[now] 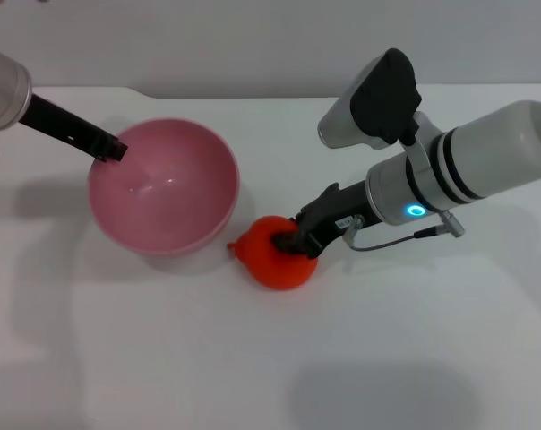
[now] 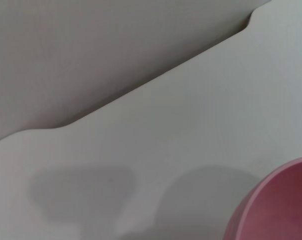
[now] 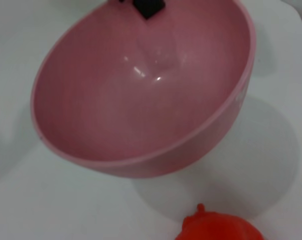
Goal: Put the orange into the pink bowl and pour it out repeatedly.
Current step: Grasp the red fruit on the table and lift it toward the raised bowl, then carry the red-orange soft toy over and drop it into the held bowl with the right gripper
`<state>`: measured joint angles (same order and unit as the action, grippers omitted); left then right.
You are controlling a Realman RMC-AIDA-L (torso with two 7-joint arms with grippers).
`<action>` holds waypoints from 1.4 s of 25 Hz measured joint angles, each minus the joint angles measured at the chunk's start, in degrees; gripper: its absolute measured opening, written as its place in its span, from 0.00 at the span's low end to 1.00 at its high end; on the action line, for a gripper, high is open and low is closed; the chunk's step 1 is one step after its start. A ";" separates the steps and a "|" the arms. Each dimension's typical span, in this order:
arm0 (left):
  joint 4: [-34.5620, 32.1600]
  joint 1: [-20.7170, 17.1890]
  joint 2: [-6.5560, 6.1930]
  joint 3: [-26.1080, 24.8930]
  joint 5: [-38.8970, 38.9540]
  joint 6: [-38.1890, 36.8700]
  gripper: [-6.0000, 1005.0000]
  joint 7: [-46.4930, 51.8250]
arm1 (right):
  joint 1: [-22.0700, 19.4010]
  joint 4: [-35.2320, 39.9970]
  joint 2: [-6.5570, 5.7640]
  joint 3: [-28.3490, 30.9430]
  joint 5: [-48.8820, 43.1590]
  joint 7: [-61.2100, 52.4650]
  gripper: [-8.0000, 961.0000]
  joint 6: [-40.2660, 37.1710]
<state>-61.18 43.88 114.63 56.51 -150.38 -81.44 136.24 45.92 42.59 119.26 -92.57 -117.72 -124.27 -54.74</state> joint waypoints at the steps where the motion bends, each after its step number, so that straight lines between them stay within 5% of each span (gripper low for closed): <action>1: -0.02 -0.03 0.04 0.00 0.01 -0.04 0.05 -0.02 | -0.16 0.17 0.00 0.15 0.02 -0.02 0.32 0.03; 10: -0.08 -0.22 0.25 0.00 0.08 -0.34 0.05 -0.10 | -8.66 13.48 -0.13 5.79 0.57 -1.29 0.16 -1.26; 23: -0.04 0.08 0.49 0.70 0.17 -0.70 0.05 -0.10 | -17.17 29.69 0.10 28.32 11.63 7.36 0.08 -14.84; 28: -0.04 0.47 1.73 1.66 0.28 -0.65 0.05 0.01 | -18.01 32.90 0.19 29.38 21.18 15.20 0.06 -22.66; 35: 0.40 1.54 3.22 5.29 1.37 -0.41 0.05 0.96 | -16.78 31.91 0.18 25.28 22.43 18.77 0.06 -24.63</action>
<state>-60.78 45.42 117.85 61.80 -149.00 -81.85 137.20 29.14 74.50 119.44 -67.29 -95.30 -105.50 -79.37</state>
